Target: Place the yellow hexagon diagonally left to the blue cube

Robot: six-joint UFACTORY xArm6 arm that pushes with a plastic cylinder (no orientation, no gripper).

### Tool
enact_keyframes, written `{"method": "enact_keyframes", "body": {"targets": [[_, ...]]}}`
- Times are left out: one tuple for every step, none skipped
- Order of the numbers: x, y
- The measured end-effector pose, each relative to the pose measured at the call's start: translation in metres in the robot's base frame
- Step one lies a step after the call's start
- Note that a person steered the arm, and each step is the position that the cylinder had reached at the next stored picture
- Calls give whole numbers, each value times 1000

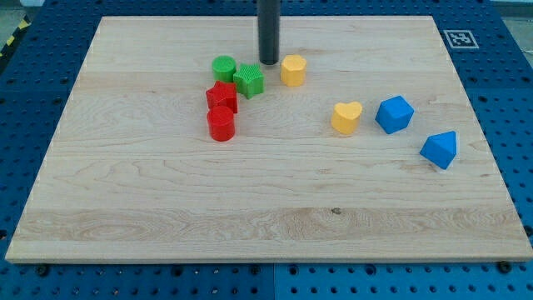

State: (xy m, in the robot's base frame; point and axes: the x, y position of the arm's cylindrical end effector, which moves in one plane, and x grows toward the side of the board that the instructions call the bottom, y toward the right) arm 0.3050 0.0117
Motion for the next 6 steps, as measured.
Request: {"method": "enact_keyframes", "body": {"targets": [[25,18],[47,18],[51,-6],[53,-29],[58,-19],[61,20]]}}
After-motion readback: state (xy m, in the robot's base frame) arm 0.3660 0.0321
